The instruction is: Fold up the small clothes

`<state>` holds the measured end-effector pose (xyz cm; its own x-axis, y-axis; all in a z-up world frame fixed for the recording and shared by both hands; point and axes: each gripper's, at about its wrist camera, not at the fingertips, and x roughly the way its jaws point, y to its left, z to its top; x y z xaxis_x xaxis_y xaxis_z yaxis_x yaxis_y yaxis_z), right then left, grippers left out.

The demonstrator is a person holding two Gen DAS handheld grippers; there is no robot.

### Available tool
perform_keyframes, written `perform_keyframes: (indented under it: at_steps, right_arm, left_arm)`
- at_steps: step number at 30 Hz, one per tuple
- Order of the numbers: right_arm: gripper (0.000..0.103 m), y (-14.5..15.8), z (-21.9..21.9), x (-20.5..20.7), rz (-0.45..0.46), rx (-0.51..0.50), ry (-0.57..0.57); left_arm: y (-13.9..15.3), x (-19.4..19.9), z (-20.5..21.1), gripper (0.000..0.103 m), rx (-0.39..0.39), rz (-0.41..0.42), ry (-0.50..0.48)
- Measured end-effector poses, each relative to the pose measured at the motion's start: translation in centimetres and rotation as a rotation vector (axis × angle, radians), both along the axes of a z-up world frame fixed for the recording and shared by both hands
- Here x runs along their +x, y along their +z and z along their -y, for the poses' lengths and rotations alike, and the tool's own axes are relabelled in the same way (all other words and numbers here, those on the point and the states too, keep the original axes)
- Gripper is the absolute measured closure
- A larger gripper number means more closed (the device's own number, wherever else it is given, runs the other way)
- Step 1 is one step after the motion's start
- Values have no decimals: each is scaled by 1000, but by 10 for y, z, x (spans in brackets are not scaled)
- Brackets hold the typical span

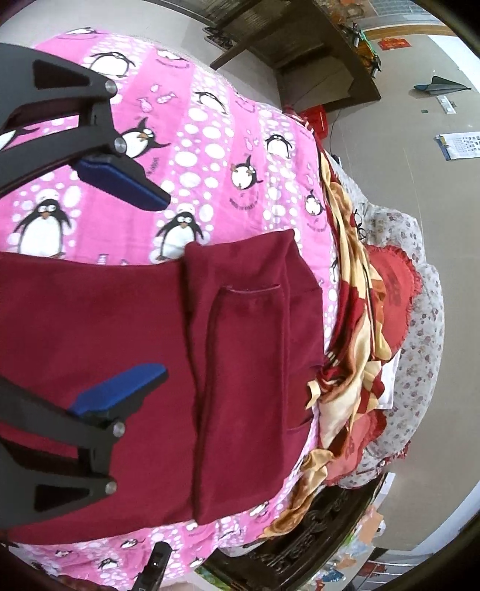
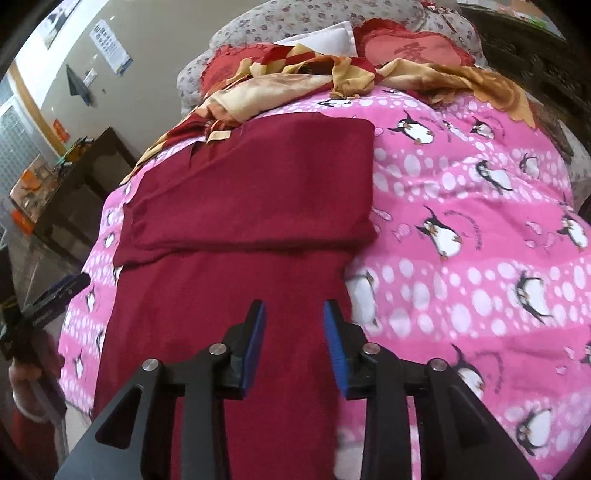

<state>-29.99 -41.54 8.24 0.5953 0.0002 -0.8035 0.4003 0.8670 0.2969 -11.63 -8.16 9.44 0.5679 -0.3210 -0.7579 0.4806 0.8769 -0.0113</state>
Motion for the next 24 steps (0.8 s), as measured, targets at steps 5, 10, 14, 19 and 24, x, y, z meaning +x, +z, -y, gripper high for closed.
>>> perform_keyframes:
  at_steps: [5,10,14,19,24]
  right_arm:
    - [43,17,7,-27,14,-23,-19]
    - [42,15,10,-37,9,-17,-39]
    - [42,5,6,-30,16,-12,-45]
    - [42,-14,18,3,3,-11,-97]
    - [40,-30,47,36,-5,17,-184]
  left_arm:
    - [4,-18,-6,14,-21,1,-12]
    - [1,-27,-8,14,-30,-18,-17]
    - [-6,-30,-15,14,-32,-38,-3]
    - [-20,-32,-31,14,-9,-72,24]
    - [-28,-32,-49,14,-10,-96,52]
